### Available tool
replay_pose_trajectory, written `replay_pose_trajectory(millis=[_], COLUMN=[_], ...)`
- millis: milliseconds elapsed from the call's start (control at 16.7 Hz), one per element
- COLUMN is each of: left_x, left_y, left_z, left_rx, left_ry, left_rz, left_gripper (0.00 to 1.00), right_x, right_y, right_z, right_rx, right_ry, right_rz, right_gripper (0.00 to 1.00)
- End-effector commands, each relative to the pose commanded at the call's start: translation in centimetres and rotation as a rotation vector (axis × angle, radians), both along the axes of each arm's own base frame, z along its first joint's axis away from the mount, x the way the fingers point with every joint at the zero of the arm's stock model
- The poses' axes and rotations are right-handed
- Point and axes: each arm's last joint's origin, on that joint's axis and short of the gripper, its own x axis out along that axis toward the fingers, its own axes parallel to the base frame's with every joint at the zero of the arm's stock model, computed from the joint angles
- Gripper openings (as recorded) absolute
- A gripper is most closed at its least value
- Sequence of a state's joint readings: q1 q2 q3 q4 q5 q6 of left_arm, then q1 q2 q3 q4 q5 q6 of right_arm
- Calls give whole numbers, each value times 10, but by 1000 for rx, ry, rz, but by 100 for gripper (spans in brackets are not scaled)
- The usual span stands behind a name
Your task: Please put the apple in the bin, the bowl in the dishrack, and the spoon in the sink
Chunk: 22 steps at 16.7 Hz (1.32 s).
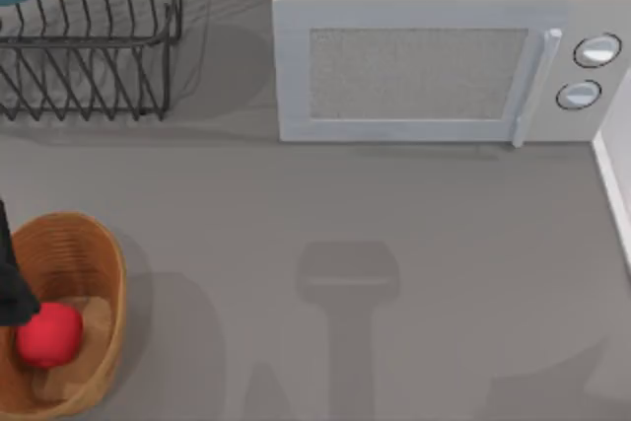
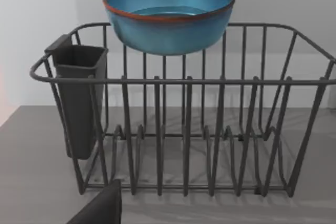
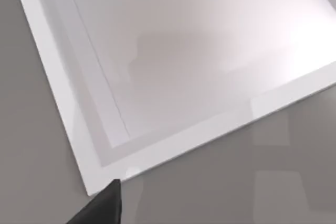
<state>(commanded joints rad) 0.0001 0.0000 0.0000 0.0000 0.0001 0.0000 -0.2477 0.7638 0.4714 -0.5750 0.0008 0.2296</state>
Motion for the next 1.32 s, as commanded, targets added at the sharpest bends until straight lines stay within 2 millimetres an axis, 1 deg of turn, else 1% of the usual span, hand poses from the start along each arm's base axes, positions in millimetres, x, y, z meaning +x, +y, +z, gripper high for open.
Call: replay_pose_trajectory(millis=[240, 420, 540, 720, 1020, 1140, 1320], left_x=[0, 0, 0, 0, 0, 0, 0], left_y=[0, 0, 0, 0, 0, 0, 0], left_z=[0, 0, 0, 0, 0, 0, 0], left_rx=[0, 0, 0, 0, 0, 0, 0], left_ry=[0, 0, 0, 0, 0, 0, 0], left_rz=[0, 0, 0, 0, 0, 0, 0], left_gripper=[100, 100, 100, 100, 100, 100, 100], right_x=[27, 43, 51, 55, 55, 56, 60], right_y=[-26, -46, -56, -62, -61, -62, -65], right_z=[3, 1, 0, -1, -2, -11, -38], right_rx=[155, 245, 286, 310, 308, 310, 310], right_ry=[335, 511, 588, 631, 630, 635, 631], right_rz=[-194, -312, -367, -402, -397, -400, -402], right_gripper=[100, 100, 100, 100, 100, 100, 100])
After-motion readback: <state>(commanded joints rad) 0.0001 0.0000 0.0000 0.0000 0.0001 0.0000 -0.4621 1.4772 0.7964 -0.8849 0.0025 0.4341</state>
